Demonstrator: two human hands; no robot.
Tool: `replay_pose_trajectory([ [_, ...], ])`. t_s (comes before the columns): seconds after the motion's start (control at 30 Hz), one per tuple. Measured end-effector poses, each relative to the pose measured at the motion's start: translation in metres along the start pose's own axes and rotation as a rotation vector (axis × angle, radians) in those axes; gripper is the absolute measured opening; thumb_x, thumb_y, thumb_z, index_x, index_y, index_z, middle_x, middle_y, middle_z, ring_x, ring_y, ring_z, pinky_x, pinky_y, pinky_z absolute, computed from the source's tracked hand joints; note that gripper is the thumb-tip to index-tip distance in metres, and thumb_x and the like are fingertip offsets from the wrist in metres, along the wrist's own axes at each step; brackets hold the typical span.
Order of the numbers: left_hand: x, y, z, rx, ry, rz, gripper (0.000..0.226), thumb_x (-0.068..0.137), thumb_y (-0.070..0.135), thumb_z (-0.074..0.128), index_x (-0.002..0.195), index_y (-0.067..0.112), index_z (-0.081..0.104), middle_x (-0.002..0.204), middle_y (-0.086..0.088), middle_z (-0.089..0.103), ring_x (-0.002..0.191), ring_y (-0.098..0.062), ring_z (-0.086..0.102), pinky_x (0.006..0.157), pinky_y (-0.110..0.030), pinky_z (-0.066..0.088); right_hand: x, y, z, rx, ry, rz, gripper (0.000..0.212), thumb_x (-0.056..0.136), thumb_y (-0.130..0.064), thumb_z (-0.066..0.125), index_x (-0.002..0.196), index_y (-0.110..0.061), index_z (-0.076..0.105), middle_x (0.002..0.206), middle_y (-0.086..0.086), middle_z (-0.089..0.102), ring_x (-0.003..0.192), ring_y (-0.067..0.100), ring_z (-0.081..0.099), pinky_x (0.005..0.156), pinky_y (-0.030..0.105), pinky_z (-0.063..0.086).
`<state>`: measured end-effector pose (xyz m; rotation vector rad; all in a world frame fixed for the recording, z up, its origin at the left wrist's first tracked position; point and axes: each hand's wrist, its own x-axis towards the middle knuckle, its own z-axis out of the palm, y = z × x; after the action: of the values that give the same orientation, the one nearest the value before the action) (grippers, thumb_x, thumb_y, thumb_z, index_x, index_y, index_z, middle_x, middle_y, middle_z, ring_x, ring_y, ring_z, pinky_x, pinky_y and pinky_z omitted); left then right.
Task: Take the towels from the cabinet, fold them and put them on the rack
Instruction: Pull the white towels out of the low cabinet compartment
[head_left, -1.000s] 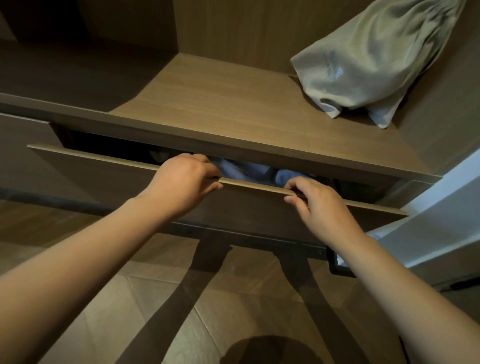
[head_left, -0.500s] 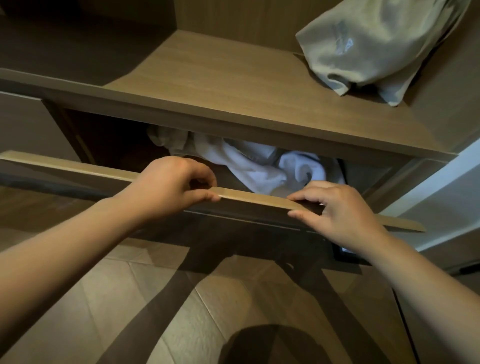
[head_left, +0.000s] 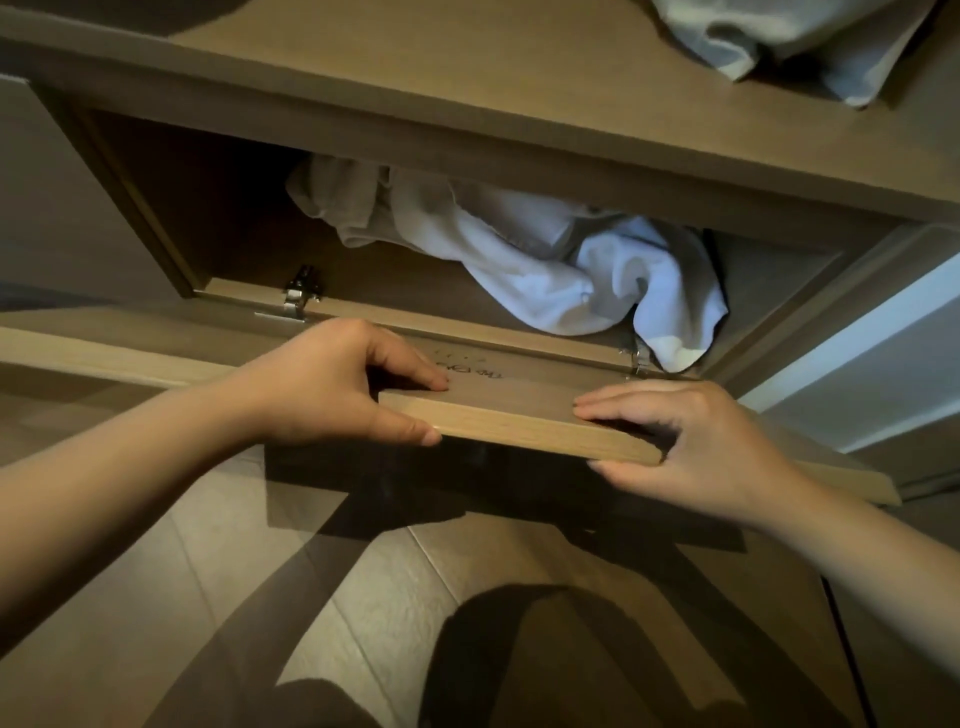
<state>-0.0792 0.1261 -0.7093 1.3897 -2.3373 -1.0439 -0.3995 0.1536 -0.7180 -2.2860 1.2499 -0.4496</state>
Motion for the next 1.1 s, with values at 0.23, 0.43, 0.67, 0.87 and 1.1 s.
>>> replay_pose_trajectory([
  [0.23,-0.018,-0.031,0.057,0.277,-0.143,0.143,0.064,0.075,0.044,0.077,0.133,0.035,0.053,0.142,0.022,0.045,0.130,0.009,0.034,0.110,-0.010,0.022,-0.022,0.014,0.055,-0.309,-0.322,-0.155,0.068,0.073,-0.042,0.079,0.136,-0.036,0.051,0.139,-0.020,0.050,0.127,-0.007,0.046,0.106,0.021,0.036],
  [0.43,-0.027,-0.055,0.095,0.380,-0.085,0.263,0.065,0.077,0.041,0.076,0.134,0.020,0.056,0.144,0.003,0.049,0.135,-0.015,0.043,0.114,-0.035,0.033,-0.036,0.028,0.096,-0.465,-0.168,-0.315,0.070,0.060,-0.032,0.093,0.122,-0.010,0.068,0.124,0.009,0.067,0.111,0.021,0.067,0.083,0.041,0.060],
  [0.67,-0.023,-0.068,0.122,0.486,-0.053,0.294,0.072,0.075,0.042,0.077,0.137,0.013,0.054,0.148,-0.005,0.045,0.139,-0.024,0.040,0.113,-0.043,0.034,-0.047,0.048,0.127,-0.459,-0.107,-0.362,0.057,0.072,-0.026,0.085,0.123,-0.006,0.067,0.127,0.014,0.065,0.113,0.025,0.066,0.083,0.038,0.060],
  [0.87,-0.012,-0.085,0.141,0.667,-0.143,0.182,0.094,0.081,0.065,0.059,0.155,0.024,0.017,0.163,-0.002,0.003,0.150,-0.023,-0.002,0.122,-0.044,0.005,-0.043,0.066,0.154,-0.471,-0.145,-0.381,0.064,0.076,-0.027,0.081,0.133,-0.008,0.059,0.140,0.013,0.057,0.129,0.029,0.054,0.101,0.048,0.050],
  [1.1,0.000,-0.098,0.162,0.746,-0.167,0.056,0.105,0.081,0.062,0.061,0.155,0.025,-0.006,0.160,-0.003,-0.022,0.147,-0.030,-0.019,0.120,-0.050,-0.004,-0.029,0.080,0.178,-0.517,-0.263,-0.244,0.094,0.076,-0.038,0.079,0.152,-0.011,0.032,0.160,0.011,0.027,0.148,0.030,0.023,0.119,0.056,0.013],
])
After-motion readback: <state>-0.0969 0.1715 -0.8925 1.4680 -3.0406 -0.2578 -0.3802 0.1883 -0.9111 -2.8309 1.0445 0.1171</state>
